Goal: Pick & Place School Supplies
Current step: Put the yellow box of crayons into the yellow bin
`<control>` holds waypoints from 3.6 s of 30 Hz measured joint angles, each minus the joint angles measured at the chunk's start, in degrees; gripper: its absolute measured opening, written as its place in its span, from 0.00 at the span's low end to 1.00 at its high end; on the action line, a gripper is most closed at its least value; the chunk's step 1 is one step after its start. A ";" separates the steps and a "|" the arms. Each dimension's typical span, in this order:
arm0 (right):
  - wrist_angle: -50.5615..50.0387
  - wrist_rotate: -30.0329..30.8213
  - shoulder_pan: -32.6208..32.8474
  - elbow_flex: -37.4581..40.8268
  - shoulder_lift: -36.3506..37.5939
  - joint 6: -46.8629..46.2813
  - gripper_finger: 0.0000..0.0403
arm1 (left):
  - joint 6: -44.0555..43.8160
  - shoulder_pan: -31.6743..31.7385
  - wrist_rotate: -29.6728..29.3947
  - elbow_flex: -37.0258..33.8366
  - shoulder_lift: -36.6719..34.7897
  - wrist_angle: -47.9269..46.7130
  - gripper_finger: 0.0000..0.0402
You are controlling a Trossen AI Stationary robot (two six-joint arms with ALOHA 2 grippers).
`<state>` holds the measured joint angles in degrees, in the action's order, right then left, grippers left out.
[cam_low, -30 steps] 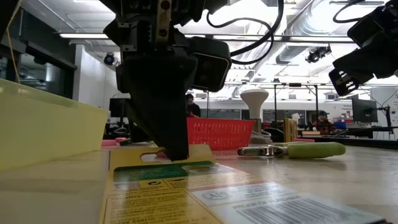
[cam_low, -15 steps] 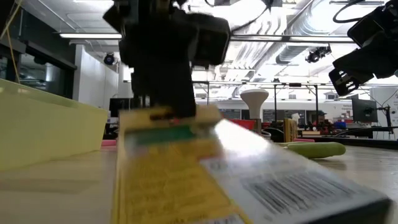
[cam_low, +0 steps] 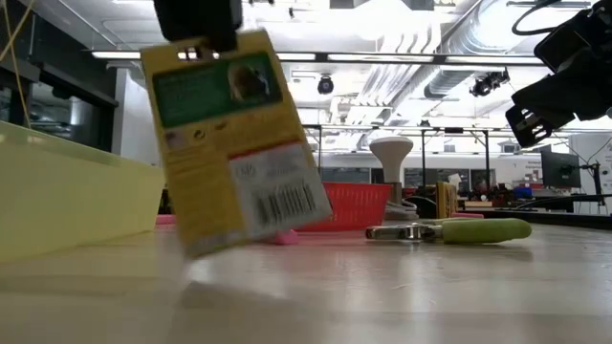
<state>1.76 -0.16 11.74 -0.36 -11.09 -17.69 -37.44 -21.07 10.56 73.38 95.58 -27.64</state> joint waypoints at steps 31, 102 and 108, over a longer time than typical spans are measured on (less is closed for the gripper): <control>0.02 0.00 0.01 -0.01 -0.04 0.00 0.01 | -3.49 -2.13 -18.80 0.00 -24.99 -34.22 0.00; 0.02 0.00 0.01 0.00 -0.04 0.00 0.01 | -13.43 -16.69 -28.78 -9.11 -7.64 -40.02 0.05; 0.02 0.00 0.01 0.00 -0.04 0.00 0.01 | -13.21 -16.69 -28.19 -9.11 -7.64 -40.04 0.14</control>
<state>1.78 -0.16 11.75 -0.36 -11.14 -17.69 -50.65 -37.76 -17.63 64.27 87.94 -67.68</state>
